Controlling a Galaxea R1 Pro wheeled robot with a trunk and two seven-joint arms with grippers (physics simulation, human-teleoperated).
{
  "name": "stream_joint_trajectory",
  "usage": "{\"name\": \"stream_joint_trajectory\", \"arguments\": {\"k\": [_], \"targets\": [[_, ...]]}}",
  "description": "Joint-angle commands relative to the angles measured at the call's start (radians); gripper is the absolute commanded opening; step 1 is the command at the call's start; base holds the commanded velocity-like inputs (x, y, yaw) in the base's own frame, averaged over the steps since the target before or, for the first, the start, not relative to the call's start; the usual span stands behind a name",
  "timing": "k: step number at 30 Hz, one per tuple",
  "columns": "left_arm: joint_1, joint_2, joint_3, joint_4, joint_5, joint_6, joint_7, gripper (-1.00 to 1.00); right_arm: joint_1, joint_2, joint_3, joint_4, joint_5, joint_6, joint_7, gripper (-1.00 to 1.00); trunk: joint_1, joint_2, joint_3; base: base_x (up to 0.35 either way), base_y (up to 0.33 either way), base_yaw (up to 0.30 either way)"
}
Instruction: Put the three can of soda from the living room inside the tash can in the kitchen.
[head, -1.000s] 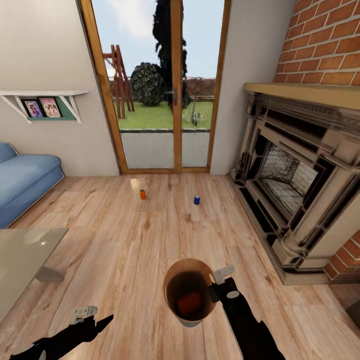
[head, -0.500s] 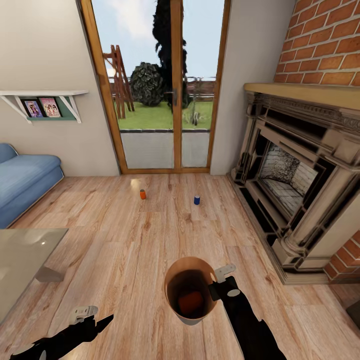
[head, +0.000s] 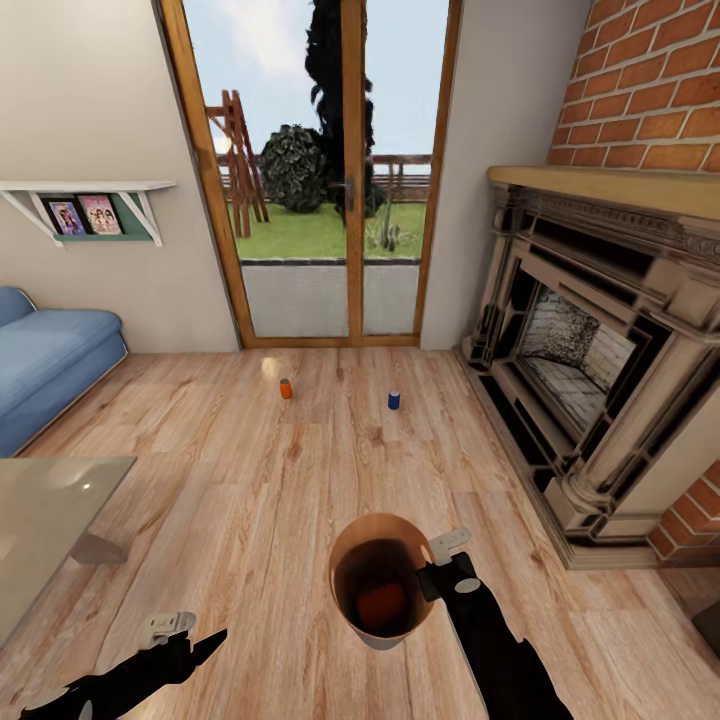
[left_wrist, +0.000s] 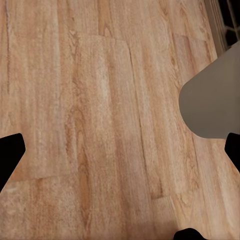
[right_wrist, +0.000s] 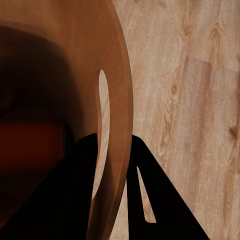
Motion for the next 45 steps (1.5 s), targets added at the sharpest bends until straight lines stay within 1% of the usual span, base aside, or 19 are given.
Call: {"name": "stream_joint_trajectory", "arguments": {"k": [1,31,32,37,45], "targets": [[0.0,0.0,0.0,0.0,0.0,0.0,0.0,1.0,0.0,0.0,0.0,-0.001,-0.006,0.0,0.004,-1.0,0.0,0.0,0.0,0.0,0.0,0.0],[0.0,-0.001,0.0,0.0,0.0,0.0,0.0,1.0,-0.001,0.0,0.0,-0.005,-0.006,0.0,0.004,-1.0,0.0,0.0,0.0,0.0,0.0,0.0],[0.0,0.0,0.0,0.0,0.0,-0.001,0.0,1.0,-0.001,-0.001,-0.001,-0.036,-0.006,0.0,0.004,-1.0,0.0,0.0,0.001,0.0,0.0,0.0],[0.0,-0.001,0.0,0.0,0.0,-0.001,0.001,1.0,0.0,-0.001,-0.001,-0.042,-0.006,0.0,0.004,-1.0,0.0,0.0,0.008,0.0,0.0,-0.045],[0.0,-0.001,0.0,0.0,0.0,-0.001,0.026,1.0,0.0,0.0,-0.001,-0.042,-0.006,0.0,0.004,-1.0,0.0,0.0,0.021,0.0,0.0,-0.062]]}}
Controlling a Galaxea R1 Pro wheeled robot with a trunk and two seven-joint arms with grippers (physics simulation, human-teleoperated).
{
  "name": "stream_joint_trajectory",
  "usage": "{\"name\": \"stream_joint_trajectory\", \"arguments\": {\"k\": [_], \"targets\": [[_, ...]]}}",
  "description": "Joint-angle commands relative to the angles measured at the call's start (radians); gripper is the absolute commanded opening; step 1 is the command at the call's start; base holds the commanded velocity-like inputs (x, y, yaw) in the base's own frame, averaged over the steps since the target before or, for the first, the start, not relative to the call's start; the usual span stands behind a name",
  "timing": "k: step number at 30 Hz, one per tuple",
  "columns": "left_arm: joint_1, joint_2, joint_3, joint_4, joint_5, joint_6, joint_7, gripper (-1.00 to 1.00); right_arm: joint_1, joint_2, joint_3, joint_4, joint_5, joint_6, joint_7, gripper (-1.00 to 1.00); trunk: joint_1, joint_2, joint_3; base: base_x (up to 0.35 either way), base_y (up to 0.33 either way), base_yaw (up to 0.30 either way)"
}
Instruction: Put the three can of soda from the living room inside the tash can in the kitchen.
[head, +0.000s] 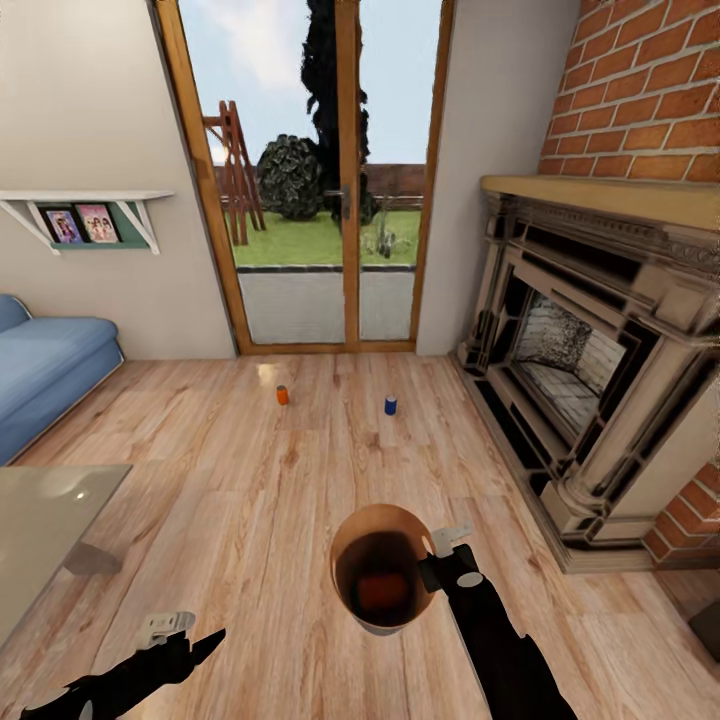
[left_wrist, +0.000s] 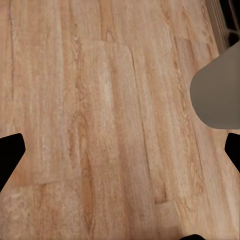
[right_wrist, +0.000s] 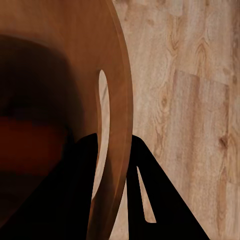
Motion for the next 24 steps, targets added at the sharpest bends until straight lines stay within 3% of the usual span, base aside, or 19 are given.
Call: {"name": "stream_joint_trajectory", "arguments": {"k": [1,16,24], "targets": [[0.0,0.0,0.0,0.0,0.0,0.0,0.001,1.0,0.0,0.0,0.0,-0.001,-0.006,0.0,0.004,-1.0,0.0,0.0,0.002,0.0,0.0,-0.063],[0.0,0.001,0.0,0.0,0.0,0.0,0.003,1.0,0.0,0.0,0.001,-0.001,-0.006,0.0,0.004,-1.0,0.0,0.0,0.025,0.0,0.0,-0.063],[0.0,0.001,-0.002,0.0,0.001,0.002,0.003,1.0,-0.001,0.0,0.002,0.001,-0.007,0.0,0.004,-1.0,0.0,0.0,0.026,0.276,0.086,-0.063]]}}
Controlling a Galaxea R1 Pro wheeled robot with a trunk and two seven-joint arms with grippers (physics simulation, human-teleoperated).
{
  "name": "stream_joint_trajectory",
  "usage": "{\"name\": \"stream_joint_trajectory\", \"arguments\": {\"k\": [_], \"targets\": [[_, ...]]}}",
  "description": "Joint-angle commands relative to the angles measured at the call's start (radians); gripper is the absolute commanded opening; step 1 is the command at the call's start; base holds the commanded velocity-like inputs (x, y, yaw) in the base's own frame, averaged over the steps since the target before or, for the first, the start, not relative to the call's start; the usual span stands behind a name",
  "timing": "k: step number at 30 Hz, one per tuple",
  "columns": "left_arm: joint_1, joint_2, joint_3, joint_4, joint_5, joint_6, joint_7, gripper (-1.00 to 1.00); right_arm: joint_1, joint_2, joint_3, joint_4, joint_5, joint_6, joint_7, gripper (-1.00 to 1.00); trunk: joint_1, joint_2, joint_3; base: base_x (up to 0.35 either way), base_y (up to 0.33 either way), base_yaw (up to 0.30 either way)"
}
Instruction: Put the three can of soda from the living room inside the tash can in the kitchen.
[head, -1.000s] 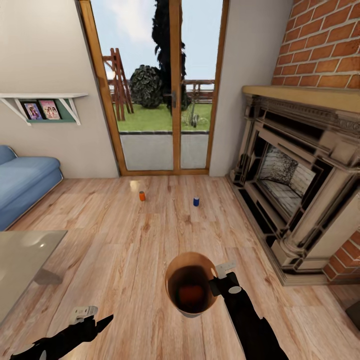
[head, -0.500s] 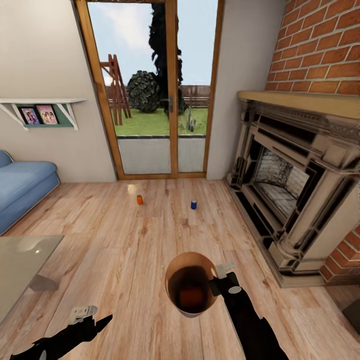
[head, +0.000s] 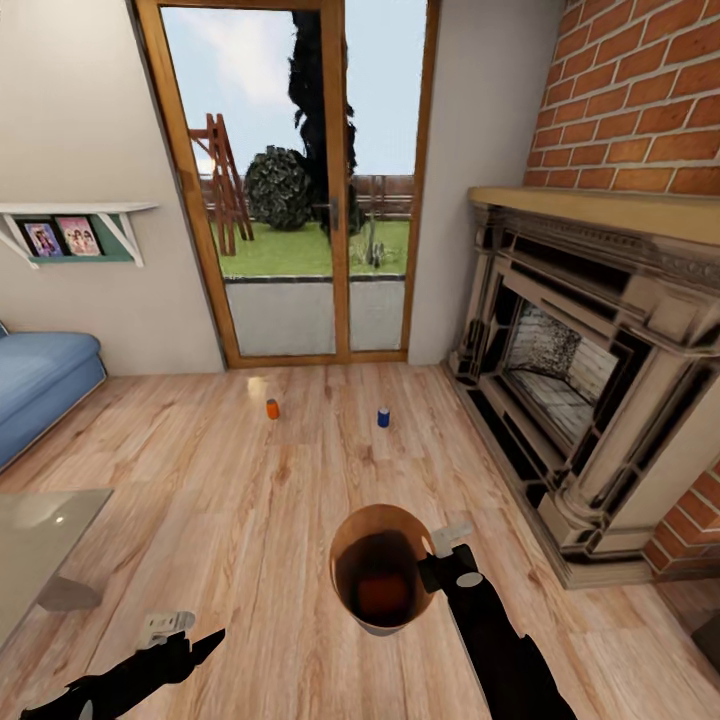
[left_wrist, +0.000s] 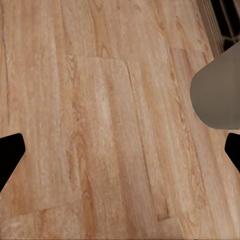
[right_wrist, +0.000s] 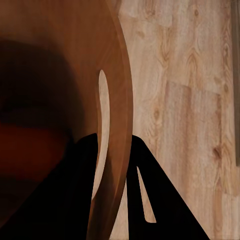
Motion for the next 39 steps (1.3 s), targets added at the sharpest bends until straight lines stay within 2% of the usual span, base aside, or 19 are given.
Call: {"name": "stream_joint_trajectory", "arguments": {"k": [1,30,39], "targets": [[0.0,0.0,0.0,0.0,0.0,0.0,0.0,1.0,0.0,0.0,0.001,-0.001,-0.005,0.0,0.004,-1.0,0.0,0.0,0.0,0.332,0.11,-0.063],[0.0,0.0,0.0,0.0,-0.001,0.0,0.0,1.0,0.0,0.0,0.001,-0.001,-0.005,0.0,0.004,-1.0,0.0,0.0,0.003,0.33,0.136,-0.085],[0.0,0.0,0.002,0.0,-0.001,-0.001,0.0,1.0,0.0,-0.001,0.0,-0.002,-0.005,0.0,0.004,-1.0,0.0,0.0,0.012,0.099,0.081,-0.238]]}}
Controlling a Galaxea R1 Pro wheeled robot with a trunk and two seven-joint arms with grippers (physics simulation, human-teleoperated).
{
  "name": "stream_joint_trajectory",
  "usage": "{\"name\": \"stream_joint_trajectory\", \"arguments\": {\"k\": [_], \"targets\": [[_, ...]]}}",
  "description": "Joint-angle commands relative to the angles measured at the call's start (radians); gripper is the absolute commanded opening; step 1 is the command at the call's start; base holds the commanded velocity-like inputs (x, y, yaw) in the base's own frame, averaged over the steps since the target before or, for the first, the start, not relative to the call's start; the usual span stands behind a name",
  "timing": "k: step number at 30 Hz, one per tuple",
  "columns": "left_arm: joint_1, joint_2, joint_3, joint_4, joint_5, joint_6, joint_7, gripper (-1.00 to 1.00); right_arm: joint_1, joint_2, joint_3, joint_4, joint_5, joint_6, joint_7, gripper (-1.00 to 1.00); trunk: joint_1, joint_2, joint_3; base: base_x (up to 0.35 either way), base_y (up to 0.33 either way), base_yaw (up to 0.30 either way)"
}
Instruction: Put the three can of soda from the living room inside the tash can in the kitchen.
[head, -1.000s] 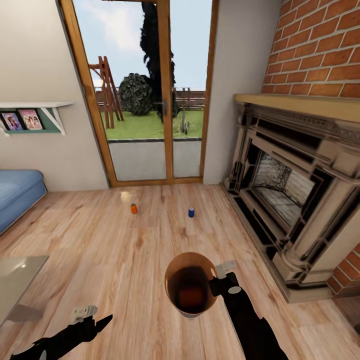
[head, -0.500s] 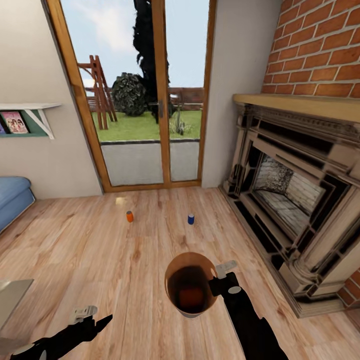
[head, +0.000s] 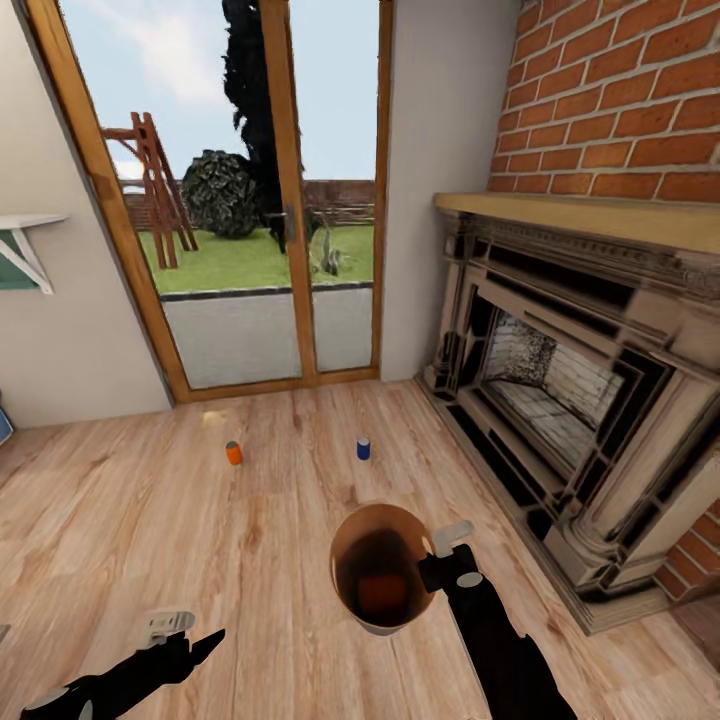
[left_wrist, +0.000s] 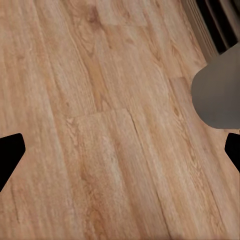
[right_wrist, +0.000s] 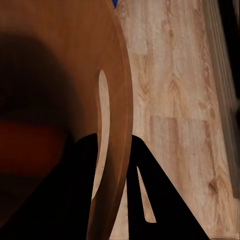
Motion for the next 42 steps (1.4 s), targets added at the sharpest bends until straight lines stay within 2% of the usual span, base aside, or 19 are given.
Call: {"name": "stream_joint_trajectory", "arguments": {"k": [1,6,10,15,20,34,42], "targets": [[0.0,0.0,0.0,0.0,0.0,0.0,0.0,1.0,0.0,0.0,0.0,-0.001,-0.006,0.0,0.004,-1.0,0.0,0.0,0.001,0.002,0.001,-0.252],[0.0,0.0,0.0,0.0,0.0,-0.002,0.0,1.0,0.0,0.001,0.0,-0.001,-0.006,0.0,0.004,-1.0,0.0,0.0,0.006,0.0,0.0,-0.252],[0.0,0.0,-0.001,0.0,0.001,-0.036,0.0,1.0,0.0,0.001,0.0,0.0,-0.006,0.0,0.004,-1.0,0.0,0.0,0.011,0.0,0.0,-0.252],[0.0,0.0,-0.001,0.0,0.003,-0.044,0.001,1.0,0.0,0.001,0.0,0.0,-0.006,0.0,0.004,-1.0,0.0,0.0,0.016,0.061,0.0,-0.252],[0.0,0.0,-0.001,0.006,0.004,-0.045,0.001,1.0,0.0,0.001,0.0,0.0,-0.006,0.0,0.004,-1.0,0.0,0.0,0.021,0.289,0.0,-0.247],[0.0,0.0,-0.002,0.015,0.004,-0.042,0.0,1.0,0.0,0.001,0.001,0.001,-0.006,0.0,0.004,-1.0,0.0,0.0,0.022,0.337,0.128,-0.02],[0.0,0.0,-0.001,0.015,0.002,-0.046,0.0,1.0,0.0,0.001,0.001,0.001,-0.006,0.0,0.004,-1.0,0.0,0.0,0.03,0.291,0.156,-0.206]]}}
